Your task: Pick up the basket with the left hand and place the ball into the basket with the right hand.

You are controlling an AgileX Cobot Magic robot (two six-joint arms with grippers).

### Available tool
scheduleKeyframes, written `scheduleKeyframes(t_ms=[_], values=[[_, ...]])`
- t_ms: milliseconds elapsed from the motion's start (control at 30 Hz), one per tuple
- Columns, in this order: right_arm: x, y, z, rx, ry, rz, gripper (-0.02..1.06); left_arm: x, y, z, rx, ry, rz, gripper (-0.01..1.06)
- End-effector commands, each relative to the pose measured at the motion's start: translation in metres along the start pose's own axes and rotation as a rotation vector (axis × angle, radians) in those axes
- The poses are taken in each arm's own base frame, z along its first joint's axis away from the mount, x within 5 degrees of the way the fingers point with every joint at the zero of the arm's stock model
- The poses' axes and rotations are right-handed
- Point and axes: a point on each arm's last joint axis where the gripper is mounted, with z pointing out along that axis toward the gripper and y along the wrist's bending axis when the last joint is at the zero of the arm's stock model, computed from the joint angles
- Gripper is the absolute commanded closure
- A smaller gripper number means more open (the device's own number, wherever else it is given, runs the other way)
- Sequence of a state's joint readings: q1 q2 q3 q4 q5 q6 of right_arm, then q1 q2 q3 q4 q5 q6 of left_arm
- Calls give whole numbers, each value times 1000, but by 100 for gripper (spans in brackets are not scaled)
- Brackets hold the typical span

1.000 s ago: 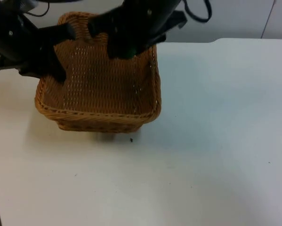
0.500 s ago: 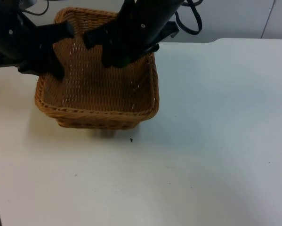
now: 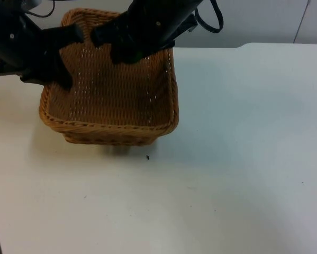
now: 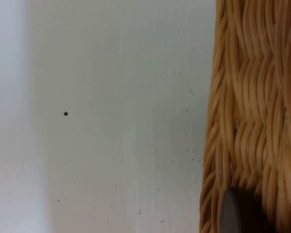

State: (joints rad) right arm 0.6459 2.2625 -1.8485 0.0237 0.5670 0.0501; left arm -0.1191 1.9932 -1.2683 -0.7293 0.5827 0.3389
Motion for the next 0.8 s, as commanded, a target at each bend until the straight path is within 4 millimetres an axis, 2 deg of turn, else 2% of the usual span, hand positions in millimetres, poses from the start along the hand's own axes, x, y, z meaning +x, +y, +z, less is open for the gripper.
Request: scheduleKeyframes(t_ms=[0,633,767], values=[[-3,2,-2,0,-25,-19,105,-2,-4,-6,14,-26,-13,105],[-3,3,-2,-6,-25,-9,105,-2,-4,-6,14,-25,-13,105],[-3,3,-2,-6,-25,-10,99,1,-5,-6,24,3,-13,105]])
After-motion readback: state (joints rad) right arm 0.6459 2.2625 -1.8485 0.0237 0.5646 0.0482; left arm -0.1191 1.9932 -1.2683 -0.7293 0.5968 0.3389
